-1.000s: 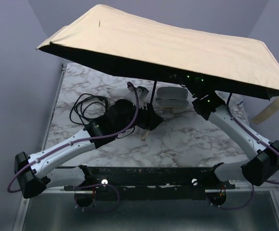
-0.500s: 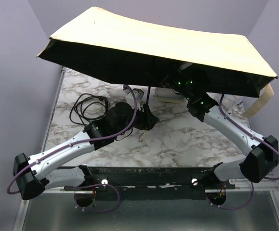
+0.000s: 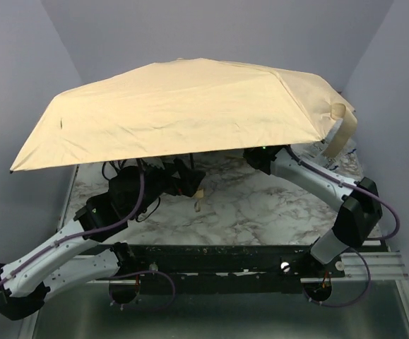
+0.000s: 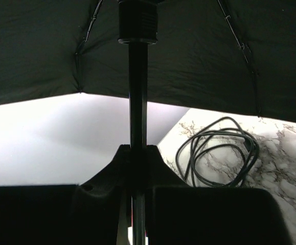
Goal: Open the umbrella
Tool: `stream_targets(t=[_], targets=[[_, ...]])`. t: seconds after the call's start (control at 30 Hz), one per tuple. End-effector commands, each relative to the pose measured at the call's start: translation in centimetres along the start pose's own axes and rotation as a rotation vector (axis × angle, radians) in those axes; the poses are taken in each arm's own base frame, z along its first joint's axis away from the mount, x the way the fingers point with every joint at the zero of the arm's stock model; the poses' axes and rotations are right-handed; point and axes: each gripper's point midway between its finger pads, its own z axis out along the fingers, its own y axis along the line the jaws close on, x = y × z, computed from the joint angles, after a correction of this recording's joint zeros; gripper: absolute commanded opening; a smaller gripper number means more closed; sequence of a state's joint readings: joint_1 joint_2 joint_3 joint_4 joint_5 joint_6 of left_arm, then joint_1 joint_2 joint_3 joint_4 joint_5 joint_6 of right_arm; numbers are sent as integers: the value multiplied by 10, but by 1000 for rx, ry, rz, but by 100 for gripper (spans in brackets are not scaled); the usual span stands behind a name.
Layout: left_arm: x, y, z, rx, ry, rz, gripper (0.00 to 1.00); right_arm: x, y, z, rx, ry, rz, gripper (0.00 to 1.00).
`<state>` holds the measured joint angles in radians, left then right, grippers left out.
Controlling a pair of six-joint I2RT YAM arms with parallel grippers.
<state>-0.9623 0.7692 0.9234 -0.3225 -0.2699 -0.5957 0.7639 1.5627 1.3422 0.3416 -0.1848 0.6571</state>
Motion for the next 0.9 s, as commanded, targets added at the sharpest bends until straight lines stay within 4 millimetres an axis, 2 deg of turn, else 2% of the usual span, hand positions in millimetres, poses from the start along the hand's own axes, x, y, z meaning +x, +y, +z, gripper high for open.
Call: stream_targets(t=[0.0, 0.2, 0.3, 0.5, 0.63, 0.67, 0.7, 0.73, 0.8, 0.87], targets=[[22, 46, -28, -158, 53, 54, 99, -11, 28, 26, -114, -60, -59, 1], [41, 76, -62, -215, 71, 48, 99, 5, 31, 62, -200, -130, -32, 1], [50, 85, -71, -225, 71, 33, 99, 16, 27, 80, -260, -181, -36, 1], [62, 87, -75, -202, 81, 13, 98, 39, -5, 108, -269, -285, -72, 1], [63, 90, -76, -220, 95, 15, 98, 66, -23, 124, -248, -207, -90, 1], [63, 89, -76, -217, 94, 14, 99, 72, -27, 124, -236, -187, -84, 5], [63, 89, -77, -215, 93, 14, 99, 80, -34, 122, -211, -161, -81, 17], [63, 89, -76, -214, 93, 14, 98, 83, -39, 120, -183, -148, -80, 40], [63, 89, -76, -209, 86, 10, 98, 90, -50, 110, -126, -126, -83, 76], [63, 88, -75, -204, 84, 9, 98, 93, -57, 96, -90, -118, -106, 100]])
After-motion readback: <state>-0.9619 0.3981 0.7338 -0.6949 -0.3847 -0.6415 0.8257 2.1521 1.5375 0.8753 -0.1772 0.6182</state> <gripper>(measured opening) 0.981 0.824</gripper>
